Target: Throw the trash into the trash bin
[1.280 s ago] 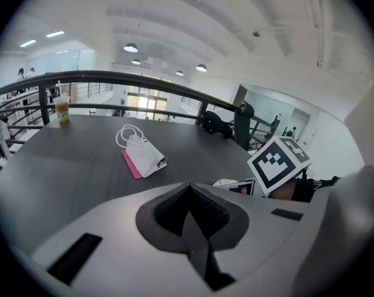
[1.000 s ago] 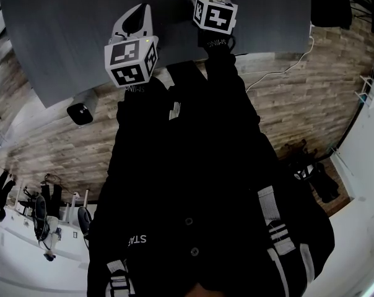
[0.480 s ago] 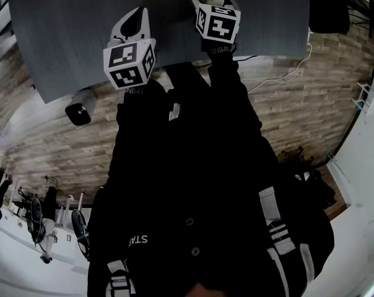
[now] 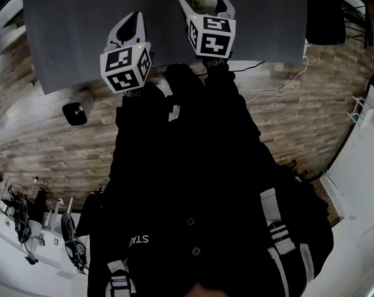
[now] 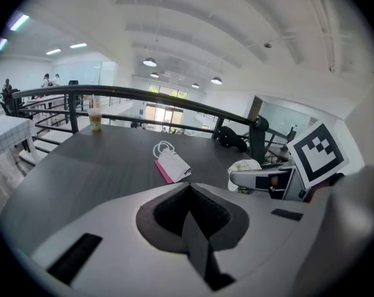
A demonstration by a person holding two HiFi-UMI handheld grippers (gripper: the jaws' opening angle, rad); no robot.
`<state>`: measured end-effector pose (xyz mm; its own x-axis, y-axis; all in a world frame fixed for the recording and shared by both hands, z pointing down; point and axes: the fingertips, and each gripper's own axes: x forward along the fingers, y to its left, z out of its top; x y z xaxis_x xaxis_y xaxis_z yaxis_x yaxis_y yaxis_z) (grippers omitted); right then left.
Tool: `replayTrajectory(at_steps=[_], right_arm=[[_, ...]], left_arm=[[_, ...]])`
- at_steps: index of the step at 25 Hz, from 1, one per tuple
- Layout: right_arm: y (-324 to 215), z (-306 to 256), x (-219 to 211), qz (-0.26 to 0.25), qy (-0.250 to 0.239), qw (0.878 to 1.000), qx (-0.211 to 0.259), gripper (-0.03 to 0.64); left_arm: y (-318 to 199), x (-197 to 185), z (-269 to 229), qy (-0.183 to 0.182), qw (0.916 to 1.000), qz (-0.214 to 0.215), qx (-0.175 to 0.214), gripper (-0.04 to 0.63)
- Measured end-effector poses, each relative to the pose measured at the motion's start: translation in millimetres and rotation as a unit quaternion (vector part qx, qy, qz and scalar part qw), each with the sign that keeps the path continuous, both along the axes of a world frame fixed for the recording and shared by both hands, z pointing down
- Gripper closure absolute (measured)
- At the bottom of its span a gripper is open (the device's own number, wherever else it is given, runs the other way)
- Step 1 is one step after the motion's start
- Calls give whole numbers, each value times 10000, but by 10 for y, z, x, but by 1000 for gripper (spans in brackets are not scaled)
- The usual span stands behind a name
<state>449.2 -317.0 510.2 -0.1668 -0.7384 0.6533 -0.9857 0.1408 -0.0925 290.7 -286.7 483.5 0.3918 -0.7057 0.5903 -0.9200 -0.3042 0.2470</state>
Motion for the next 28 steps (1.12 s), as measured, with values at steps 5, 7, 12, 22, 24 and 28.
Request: replayTrajectory(at_steps=[5,7,12,22,24,28], right_arm=[[93,-329,-507,-624,3,9975,323,212],[133,-416,-726,-867,33,9954,412,213],[289,-543,-1248,-1395,31,9887,547,215],[700,-764,-2502,-2612,-83,9623,754,216],[802,-784,-2778,-2842,-107,9557,765,216],[993,-790,-3328,-3252,-233,9421,779,216]], left_arm=[[208,-335,-178,27,9989,-442,129,595],[292,-509,-224,46,9978,-651,152,595],[521,-947,-290,60,9933,-1134,208,595],[1171,-2030,-470,58,9719,-2321,388,595],[1323,-2270,-490,39,9666,-2531,409,595],[1637,-2740,-457,34,9526,-3016,394,595]])
